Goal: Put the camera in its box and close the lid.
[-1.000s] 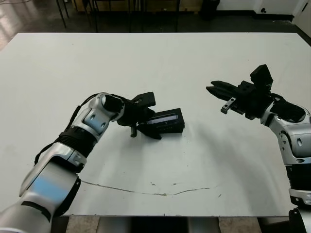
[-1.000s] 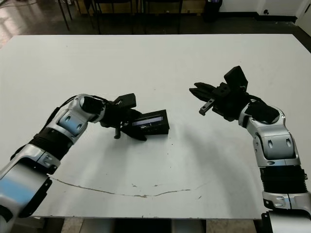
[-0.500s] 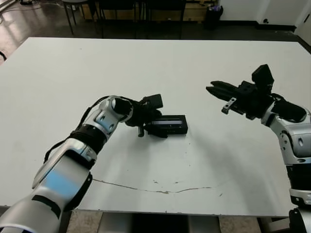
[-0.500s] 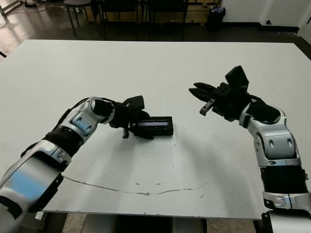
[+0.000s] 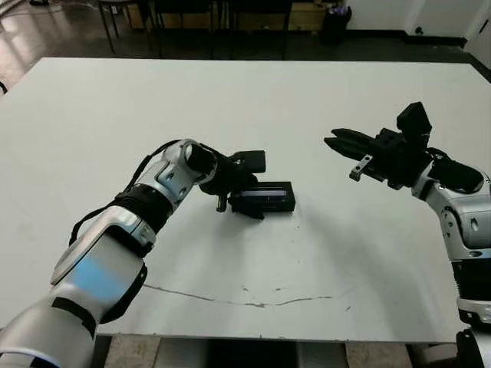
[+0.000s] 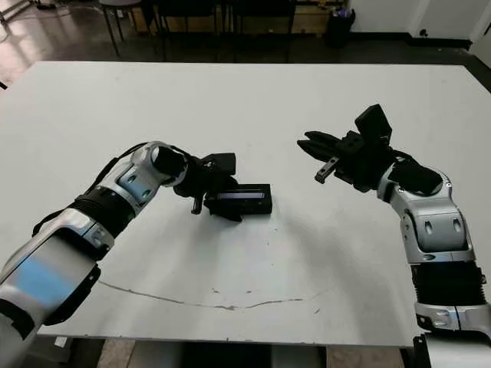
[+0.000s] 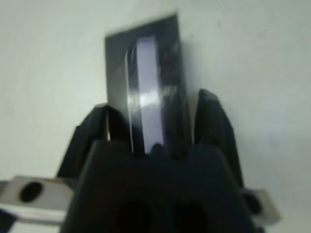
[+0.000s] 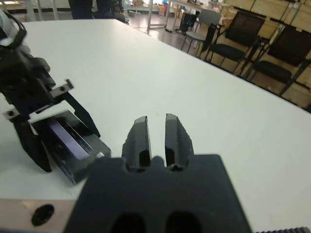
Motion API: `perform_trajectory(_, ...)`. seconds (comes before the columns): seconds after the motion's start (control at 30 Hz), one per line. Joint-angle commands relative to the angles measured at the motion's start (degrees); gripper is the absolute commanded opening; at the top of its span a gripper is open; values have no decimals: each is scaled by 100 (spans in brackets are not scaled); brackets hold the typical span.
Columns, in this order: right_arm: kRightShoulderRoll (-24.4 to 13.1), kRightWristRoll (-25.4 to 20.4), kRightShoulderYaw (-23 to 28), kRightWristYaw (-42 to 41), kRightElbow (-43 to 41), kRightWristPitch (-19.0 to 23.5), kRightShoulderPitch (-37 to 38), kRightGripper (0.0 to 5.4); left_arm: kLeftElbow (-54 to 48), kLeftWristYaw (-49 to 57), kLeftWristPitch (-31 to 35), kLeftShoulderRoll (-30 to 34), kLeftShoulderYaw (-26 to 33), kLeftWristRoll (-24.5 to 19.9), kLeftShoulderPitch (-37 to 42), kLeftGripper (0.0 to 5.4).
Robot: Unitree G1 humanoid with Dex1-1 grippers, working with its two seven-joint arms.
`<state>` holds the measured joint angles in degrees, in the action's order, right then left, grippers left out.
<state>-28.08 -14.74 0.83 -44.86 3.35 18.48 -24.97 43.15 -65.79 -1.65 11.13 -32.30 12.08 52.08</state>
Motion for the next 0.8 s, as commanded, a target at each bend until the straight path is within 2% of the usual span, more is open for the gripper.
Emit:
perform_trajectory(0.03,-98,25,-29,-24,34,91,47,0,97,-333,-21,327,-71,106,-420,325)
perform_trajectory(0.2,-109,21,-56,-31,10,138,24,0,-141,-452,-54,658,69,56,-498,439)
perform_trajectory(0.37,-99,15,-68,-20,14,181,1,0,-610,-292,-298,977,517,-263,-813,539)
perform_trajectory(0.53,-83,7,-64,-30,49,115,3,0,-1197,-28,205,1194,1251,-757,-985,539)
perform_trajectory(0.67,-94,43,-72,-7,54,96,4,0,-1611,65,116,1260,2179,-1675,-1184,539)
perform_trajectory(0.73,-82,20,-53,-1,58,104,6,0,-2045,361,518,1222,2644,-2122,-1398,539)
perform_trajectory(0.8,-61,-28,-25,3,68,146,3,0,-2601,1202,980,863,3161,-2571,-1755,530)
